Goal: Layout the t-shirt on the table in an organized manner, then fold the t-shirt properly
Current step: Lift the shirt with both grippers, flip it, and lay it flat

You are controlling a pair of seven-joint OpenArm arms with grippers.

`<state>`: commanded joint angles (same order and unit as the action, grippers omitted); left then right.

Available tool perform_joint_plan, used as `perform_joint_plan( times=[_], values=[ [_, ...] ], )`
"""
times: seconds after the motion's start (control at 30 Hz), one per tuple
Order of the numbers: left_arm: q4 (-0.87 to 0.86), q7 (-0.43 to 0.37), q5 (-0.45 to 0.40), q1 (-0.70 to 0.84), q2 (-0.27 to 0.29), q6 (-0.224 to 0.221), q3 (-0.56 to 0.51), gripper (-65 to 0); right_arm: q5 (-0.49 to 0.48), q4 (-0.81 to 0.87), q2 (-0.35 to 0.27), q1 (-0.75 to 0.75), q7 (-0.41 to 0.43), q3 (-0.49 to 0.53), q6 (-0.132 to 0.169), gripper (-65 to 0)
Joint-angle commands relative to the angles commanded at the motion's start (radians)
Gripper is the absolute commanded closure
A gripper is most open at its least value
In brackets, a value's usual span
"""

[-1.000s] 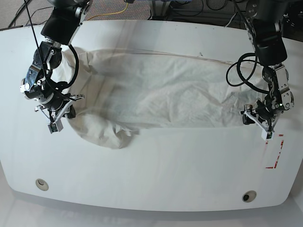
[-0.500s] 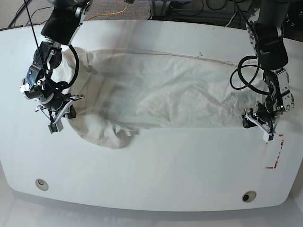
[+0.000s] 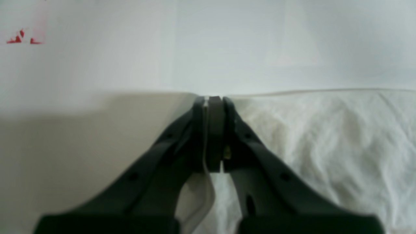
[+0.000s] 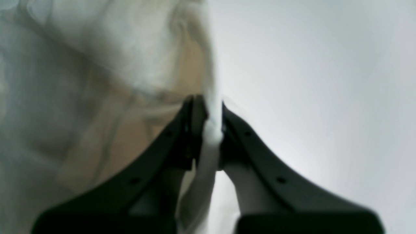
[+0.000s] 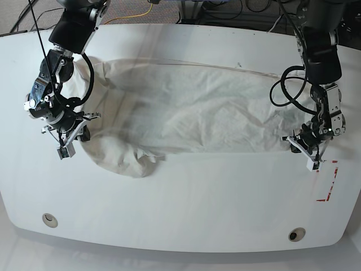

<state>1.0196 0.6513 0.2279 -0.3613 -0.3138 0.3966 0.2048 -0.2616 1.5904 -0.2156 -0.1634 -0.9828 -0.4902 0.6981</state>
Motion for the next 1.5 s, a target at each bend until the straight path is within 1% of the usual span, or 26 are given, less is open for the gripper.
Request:
perform_joint_plan(
  times=[0.1, 0.37, 0.5, 0.57, 0.73, 0.87, 1.0, 1.2, 1.4, 1.5],
  values=[
    [0.072, 0.003, 0.000, 0.003, 0.000, 0.000, 0.002, -0.3, -0.005, 0.011, 0.000, 0.000, 0.000, 0.000, 0.000, -0.2],
    [0.273, 0.006, 0.000, 0.021, 0.000, 0.002, 0.002, -0.4, 0.000, 0.153, -0.002, -0.005, -0.006, 0.000, 0.000, -0.2],
    [0.354, 0.009, 0.000, 0.021, 0.000, 0.002, 0.002, -0.6, 0.000, 0.209, -0.002, -0.011, -0.049, 0.000, 0.000, -0.2],
    [0.396, 0.020, 0.000, 0.020, -0.002, 0.002, 0.002, -0.6, 0.000, 0.244, -0.002, -0.011, -0.063, 0.000, 0.000, -0.2],
    [0.508, 0.081, 0.000, 0.003, -0.015, 0.002, 0.002, -0.7, 0.002, 0.327, -0.003, -0.012, -0.072, 0.000, 0.000, -0.2],
    [0.565, 0.107, 0.000, -0.040, -0.017, 0.002, 0.002, -0.7, 0.002, 0.338, -0.040, -0.044, -0.078, 0.000, 0.000, -0.2],
    [0.601, 0.133, 0.000, -0.117, -0.020, 0.002, 0.003, -0.8, 0.002, 0.322, -0.080, -0.117, -0.101, 0.000, 0.000, -0.2],
    [0.674, 0.133, 0.002, -0.244, -0.018, 0.002, 0.063, -0.8, 0.002, 0.238, -0.150, -0.267, -0.104, 0.005, 0.000, -0.2],
    [0.721, 0.135, 0.002, -0.376, -0.021, 0.002, 0.066, -1.0, 0.000, 0.170, -0.196, -0.417, -0.107, 0.008, 0.000, -0.2],
    [0.723, 0.167, 0.002, -0.453, -0.021, 0.002, 0.066, -1.0, 0.000, 0.135, -0.218, -0.494, -0.107, 0.009, 0.000, -0.2]
  ],
)
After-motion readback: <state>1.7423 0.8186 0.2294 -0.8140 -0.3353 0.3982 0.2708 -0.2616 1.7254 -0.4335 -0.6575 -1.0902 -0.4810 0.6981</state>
